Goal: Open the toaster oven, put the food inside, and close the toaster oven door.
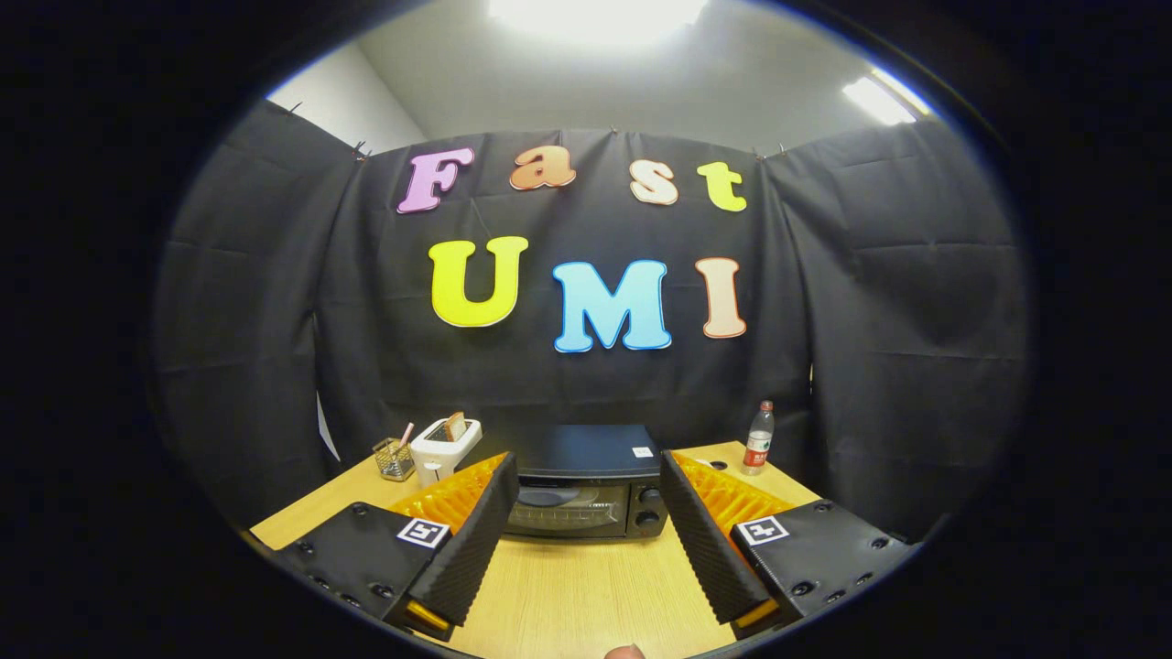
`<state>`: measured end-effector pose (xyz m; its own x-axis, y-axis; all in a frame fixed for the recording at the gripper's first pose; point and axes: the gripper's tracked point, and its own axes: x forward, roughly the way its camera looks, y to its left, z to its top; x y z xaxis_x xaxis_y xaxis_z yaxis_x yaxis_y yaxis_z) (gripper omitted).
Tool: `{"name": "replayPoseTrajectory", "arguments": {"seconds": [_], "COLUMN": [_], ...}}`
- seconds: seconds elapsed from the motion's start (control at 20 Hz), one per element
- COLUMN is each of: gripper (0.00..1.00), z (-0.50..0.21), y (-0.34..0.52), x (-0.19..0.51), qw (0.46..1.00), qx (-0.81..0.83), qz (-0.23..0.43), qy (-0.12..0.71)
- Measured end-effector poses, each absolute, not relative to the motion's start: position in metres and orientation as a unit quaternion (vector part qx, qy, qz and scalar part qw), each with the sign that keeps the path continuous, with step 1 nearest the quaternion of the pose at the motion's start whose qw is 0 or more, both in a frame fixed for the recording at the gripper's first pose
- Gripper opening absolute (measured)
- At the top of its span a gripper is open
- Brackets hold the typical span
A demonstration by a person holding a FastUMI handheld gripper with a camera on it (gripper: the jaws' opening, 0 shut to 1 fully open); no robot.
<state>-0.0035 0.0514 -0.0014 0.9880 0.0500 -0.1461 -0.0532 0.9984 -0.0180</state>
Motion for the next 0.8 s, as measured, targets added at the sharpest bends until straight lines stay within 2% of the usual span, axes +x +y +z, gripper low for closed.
{"name": "replayPoseTrajectory", "arguments": {"seconds": [0.8], "gripper": [0.98], "z": [0.007], "y": [0.059], "x": [0.012], "qw": [0.997], "qx": [-0.007], "qz": [0.041], "qy": [0.06]}}
